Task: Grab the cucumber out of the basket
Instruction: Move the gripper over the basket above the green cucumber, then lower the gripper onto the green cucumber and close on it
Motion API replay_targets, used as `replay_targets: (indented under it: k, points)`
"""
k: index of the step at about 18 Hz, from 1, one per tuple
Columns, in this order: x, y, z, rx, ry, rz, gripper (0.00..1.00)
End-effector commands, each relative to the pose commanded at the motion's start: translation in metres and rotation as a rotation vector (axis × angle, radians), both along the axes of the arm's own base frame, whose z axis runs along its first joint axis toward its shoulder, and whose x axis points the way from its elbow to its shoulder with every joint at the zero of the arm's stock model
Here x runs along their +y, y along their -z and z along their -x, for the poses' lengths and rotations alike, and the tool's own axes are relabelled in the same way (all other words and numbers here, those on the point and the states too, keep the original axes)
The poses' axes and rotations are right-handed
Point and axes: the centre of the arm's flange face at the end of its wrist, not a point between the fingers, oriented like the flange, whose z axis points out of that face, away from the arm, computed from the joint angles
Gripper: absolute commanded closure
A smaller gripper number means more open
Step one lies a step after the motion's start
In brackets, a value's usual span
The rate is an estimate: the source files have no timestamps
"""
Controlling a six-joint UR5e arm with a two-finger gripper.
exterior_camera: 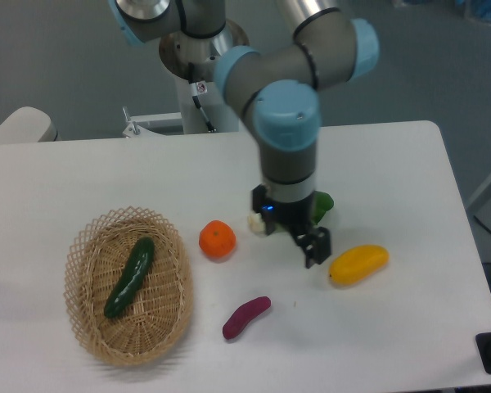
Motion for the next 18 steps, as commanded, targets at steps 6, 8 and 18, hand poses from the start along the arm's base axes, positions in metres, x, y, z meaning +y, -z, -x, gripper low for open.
replay_targets:
  k: [6, 8, 18]
  points:
    - [0.019, 0.039, -0.07, -0.068, -0.082, 0.042, 0.0]
    - [0.027, 0.047, -0.09, -0.079, -0.079, 0.054, 0.0]
    - [0.064, 0.12, -0.176, -0.122, -0.101, 0.111, 0.0]
